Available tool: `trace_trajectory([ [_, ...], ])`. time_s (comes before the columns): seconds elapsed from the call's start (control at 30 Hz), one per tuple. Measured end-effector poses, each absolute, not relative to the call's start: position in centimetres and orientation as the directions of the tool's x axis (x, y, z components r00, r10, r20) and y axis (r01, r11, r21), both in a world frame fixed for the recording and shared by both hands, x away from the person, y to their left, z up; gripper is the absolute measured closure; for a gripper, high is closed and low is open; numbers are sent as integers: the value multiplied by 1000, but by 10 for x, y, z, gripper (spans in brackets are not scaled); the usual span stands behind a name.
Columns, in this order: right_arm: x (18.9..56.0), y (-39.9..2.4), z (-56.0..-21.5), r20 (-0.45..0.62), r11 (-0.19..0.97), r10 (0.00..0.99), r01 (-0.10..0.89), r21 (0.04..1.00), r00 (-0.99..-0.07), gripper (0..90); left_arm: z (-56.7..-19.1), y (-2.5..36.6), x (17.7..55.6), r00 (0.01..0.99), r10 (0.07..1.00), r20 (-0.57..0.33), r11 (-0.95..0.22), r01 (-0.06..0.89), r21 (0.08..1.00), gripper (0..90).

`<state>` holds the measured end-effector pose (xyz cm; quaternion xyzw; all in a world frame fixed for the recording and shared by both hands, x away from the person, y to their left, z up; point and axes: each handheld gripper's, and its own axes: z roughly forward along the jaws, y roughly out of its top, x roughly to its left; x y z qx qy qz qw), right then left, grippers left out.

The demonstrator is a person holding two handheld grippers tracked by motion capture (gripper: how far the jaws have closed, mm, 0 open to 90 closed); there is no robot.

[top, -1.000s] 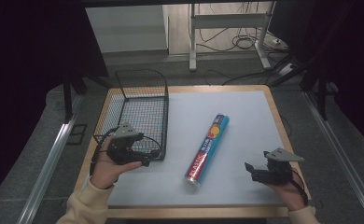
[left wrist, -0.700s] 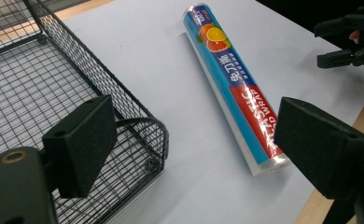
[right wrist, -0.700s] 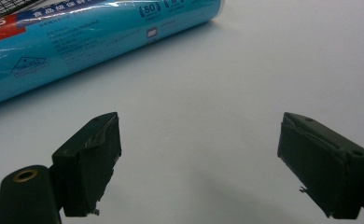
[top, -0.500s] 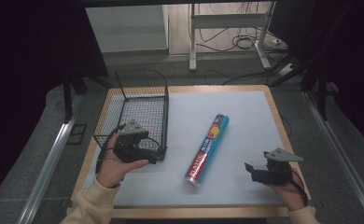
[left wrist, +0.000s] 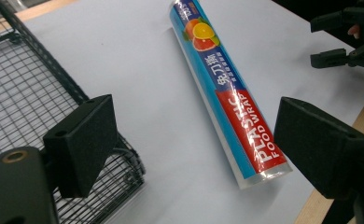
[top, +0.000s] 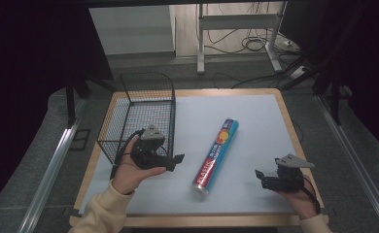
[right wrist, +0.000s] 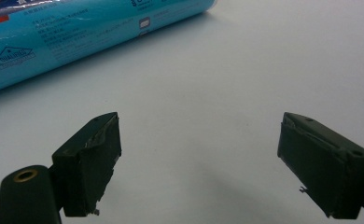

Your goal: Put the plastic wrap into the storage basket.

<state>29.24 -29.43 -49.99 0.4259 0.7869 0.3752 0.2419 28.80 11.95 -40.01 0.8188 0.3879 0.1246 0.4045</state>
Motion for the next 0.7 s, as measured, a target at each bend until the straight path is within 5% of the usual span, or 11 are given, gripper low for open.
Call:
trace_trajectory([
  [0.7, 293, -296, -501, -61, 354, 855, 495, 794, -515, 134, -407, 75, 297, 709, 696, -108, -431, 534, 728, 140],
])
